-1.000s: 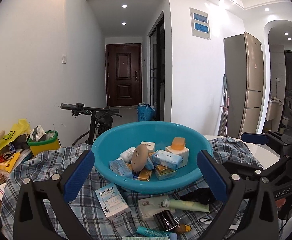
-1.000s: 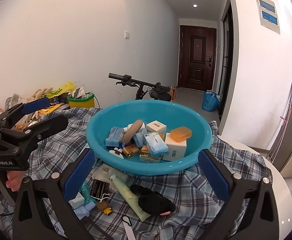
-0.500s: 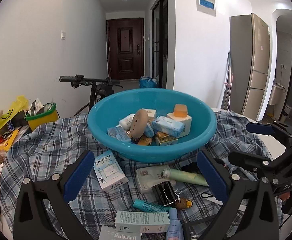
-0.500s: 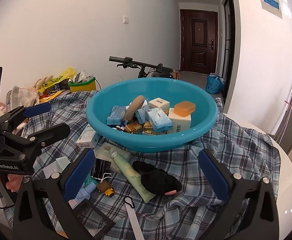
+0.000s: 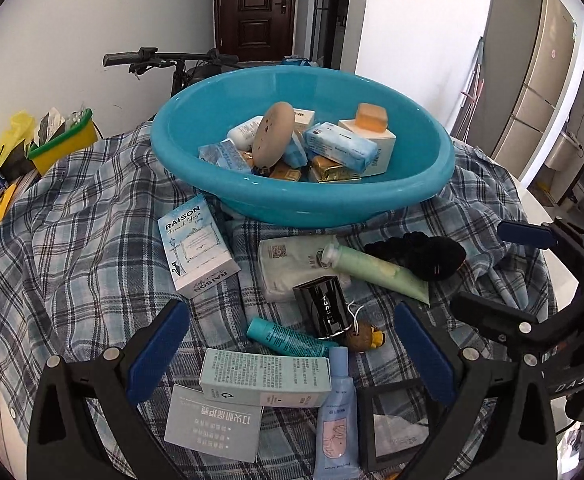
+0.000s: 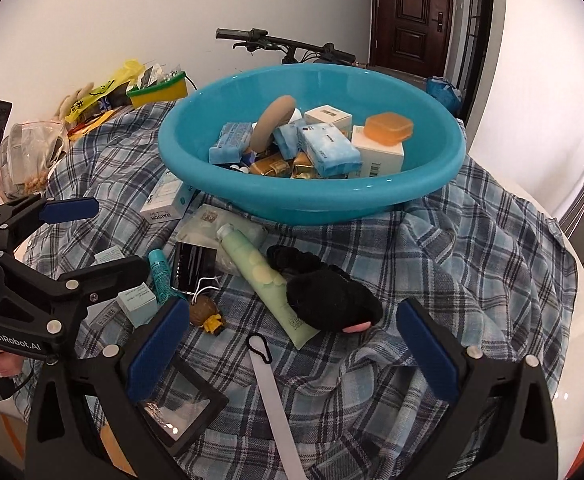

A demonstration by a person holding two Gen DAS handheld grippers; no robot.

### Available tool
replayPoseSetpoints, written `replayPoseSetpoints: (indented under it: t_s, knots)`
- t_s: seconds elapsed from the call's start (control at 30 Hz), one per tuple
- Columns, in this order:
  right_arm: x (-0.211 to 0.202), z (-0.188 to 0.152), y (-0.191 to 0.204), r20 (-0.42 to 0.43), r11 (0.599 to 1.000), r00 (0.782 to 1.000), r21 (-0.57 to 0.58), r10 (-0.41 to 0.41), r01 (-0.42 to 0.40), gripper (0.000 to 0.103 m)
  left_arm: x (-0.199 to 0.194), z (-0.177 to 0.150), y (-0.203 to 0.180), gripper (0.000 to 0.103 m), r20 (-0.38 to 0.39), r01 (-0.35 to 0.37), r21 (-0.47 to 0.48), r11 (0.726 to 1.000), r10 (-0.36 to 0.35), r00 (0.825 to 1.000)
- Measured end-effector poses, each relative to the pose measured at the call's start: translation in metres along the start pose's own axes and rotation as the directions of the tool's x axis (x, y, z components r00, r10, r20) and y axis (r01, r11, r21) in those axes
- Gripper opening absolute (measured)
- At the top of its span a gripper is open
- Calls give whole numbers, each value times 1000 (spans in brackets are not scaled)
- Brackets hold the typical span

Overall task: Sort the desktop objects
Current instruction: 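Lower the right tool onto the black plush toy and close it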

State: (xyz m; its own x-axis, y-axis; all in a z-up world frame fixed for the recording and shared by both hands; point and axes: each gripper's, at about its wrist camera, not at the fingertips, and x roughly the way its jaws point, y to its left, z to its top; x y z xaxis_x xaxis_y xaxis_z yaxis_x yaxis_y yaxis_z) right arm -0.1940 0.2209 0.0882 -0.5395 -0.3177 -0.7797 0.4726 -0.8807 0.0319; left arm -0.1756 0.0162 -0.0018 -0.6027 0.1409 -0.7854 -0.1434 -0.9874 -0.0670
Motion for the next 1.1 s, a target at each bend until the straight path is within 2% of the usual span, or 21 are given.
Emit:
replayPoseSetpoints:
  t_s: [0.07,0.2,0.43,0.6,0.77,0.9,1.1]
  knots:
    - [3,0,-3,4,1000,1000,-7,-14,14,101,-1,1,4,103,1,4,-19,1000,-4,1000]
    - [14,1,-8,-20,999,999,-18,-31,31,89,0,2,9,103,7,-16,-20,1000,17,1000]
    - [37,-2,-11,-57,997,997,-54,-54,51,78,8,-3,12,103,-12,-21,-27,999,21,1000]
    - [51,-1,-15,-78,998,996,-52,-49,45,64,10,-5,9,103,-17,-21,-11,1000,21,1000]
    - [55,-2,-18,-65,997,997,-65,-50,45,54,12,-5,8,103,-20,-19,-6,1000,19,1000]
    - [56,-3,-20,-63,996,997,-72,-48,43,43,13,-6,6,103,-24,-18,-4,1000,18,1000]
    - [49,-4,-26,-36,999,999,-29,-26,25,34,12,-8,3,103,-10,-27,0,1000,27,1000]
